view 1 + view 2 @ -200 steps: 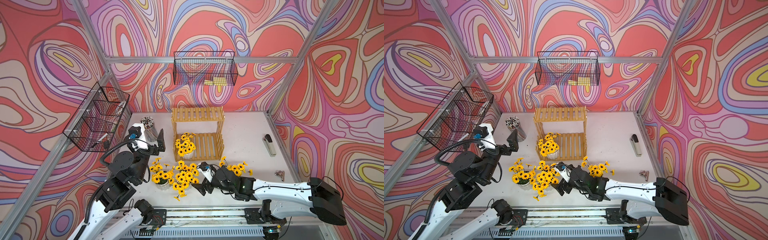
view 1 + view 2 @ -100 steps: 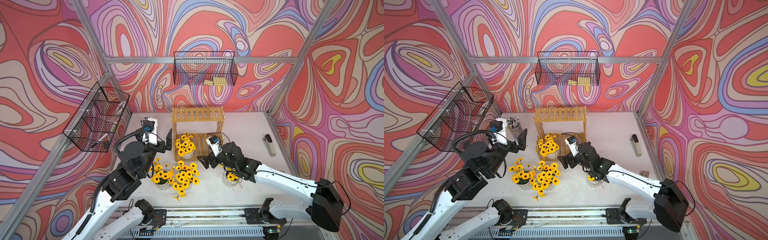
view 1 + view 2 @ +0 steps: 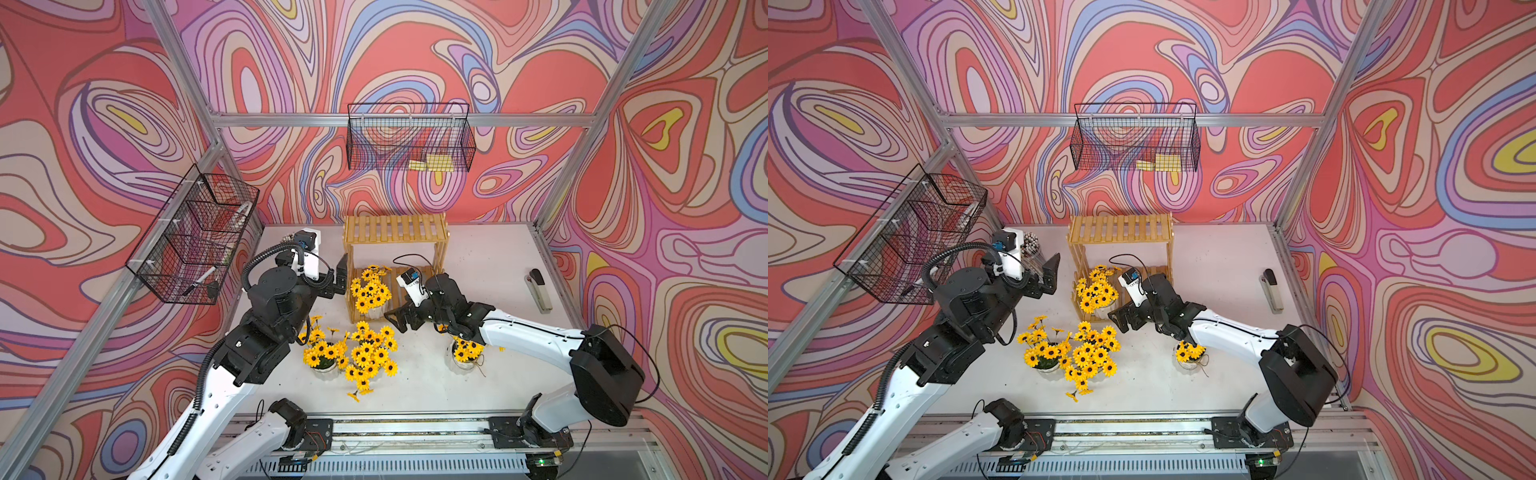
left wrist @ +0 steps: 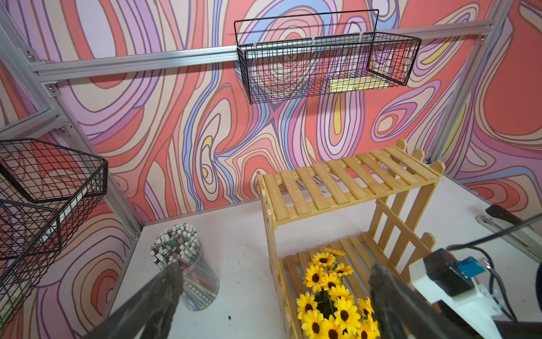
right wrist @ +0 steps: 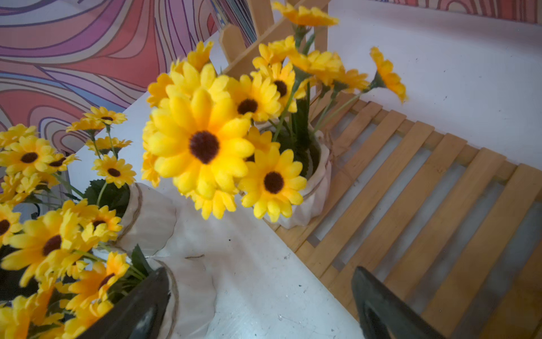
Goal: Take the sunflower pots off the shelves
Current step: Pick up the sunflower pot from the shelf.
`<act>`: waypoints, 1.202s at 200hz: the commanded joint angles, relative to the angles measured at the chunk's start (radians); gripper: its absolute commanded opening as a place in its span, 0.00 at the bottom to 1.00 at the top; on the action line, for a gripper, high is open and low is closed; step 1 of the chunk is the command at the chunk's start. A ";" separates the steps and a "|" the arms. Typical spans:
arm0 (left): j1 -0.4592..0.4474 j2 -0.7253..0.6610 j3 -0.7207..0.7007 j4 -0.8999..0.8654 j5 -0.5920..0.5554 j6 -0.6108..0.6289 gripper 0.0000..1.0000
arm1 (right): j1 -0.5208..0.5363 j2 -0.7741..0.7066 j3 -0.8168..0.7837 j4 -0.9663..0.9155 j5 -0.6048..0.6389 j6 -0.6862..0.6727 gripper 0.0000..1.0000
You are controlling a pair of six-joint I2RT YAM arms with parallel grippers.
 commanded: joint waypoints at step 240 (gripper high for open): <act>0.086 0.006 -0.037 0.103 0.015 -0.018 1.00 | -0.046 0.420 0.112 0.494 -0.111 -0.032 0.98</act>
